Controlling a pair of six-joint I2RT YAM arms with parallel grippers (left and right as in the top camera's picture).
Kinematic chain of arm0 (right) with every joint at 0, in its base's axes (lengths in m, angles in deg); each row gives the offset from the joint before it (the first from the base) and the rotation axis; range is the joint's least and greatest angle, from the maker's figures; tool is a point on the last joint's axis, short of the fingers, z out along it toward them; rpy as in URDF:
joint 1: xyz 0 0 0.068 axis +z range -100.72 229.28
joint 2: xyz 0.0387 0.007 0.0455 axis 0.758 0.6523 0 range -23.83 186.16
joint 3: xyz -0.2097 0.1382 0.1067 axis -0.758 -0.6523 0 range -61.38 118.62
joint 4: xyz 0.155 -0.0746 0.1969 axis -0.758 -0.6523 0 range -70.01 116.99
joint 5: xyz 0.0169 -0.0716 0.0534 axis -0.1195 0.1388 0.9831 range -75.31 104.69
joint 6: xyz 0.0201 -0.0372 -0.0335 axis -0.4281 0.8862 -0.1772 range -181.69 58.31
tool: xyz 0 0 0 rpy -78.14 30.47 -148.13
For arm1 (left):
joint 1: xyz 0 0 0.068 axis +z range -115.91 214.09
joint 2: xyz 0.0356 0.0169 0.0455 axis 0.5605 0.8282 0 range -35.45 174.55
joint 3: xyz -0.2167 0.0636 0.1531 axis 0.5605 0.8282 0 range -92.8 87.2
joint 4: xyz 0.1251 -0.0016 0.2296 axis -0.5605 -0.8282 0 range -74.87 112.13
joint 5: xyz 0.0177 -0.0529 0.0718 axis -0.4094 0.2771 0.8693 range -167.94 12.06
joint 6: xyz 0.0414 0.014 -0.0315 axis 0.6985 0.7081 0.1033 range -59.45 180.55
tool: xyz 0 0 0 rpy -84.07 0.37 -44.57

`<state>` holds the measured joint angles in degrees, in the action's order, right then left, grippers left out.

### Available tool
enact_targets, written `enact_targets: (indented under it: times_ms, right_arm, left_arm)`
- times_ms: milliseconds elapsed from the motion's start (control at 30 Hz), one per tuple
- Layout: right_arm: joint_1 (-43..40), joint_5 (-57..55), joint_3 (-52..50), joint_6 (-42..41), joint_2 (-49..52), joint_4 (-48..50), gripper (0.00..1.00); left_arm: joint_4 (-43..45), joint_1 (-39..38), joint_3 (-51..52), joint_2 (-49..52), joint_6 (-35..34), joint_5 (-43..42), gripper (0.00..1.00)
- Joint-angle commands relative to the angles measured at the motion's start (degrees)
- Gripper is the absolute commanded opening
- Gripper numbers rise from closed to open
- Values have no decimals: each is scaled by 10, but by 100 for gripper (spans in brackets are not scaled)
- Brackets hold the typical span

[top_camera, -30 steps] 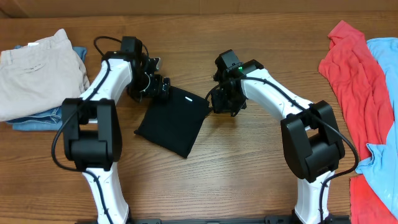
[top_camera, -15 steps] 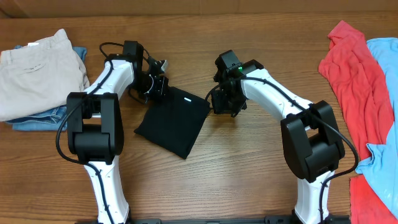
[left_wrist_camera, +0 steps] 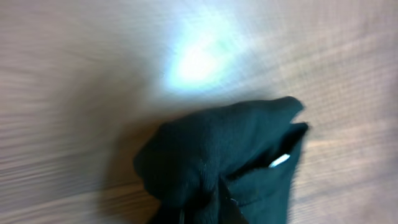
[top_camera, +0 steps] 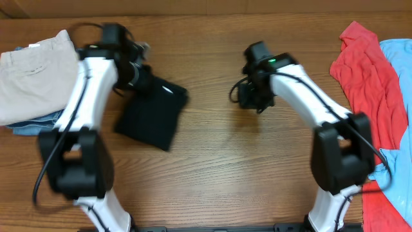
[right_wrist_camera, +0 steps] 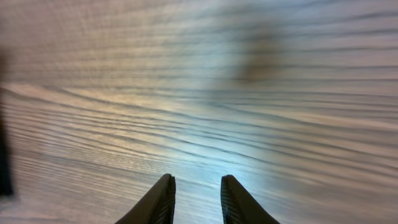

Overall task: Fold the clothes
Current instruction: 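Carry the folded shirt left and place it on the clothes stack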

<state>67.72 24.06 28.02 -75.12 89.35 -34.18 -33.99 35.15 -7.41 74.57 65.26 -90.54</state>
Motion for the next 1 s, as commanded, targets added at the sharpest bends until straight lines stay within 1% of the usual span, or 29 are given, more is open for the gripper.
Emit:
enact_targets:
  times_ms: [0, 167, 267, 567, 633, 833, 967]
  right_arm:
    - [-23, -15, 23, 2, -71, -7, 28]
    - [-49, -19, 23, 4, -101, -30, 28]
    - [-56, -19, 23, 4, -103, -41, 28]
    - [-58, -19, 22, 4, -103, -50, 28]
    - [-58, -19, 22, 4, -103, -52, 28]
    - [-58, -19, 22, 4, -103, -52, 28]
    - [-58, -18, 22, 4, -103, -52, 28]
  left_arm:
    - [3, 32, -21, -83, 9, 104, 4]
    - [12, 69, -24, -139, 9, 198, 4]
    - [33, 92, -24, -152, 10, 223, 4]
    - [92, 163, -27, -152, 11, 215, 3]
    - [107, 175, -27, -152, 11, 213, 4]
    - [154, 215, -27, -137, 11, 149, 4]
    - [172, 232, -27, -116, 11, 142, 4]
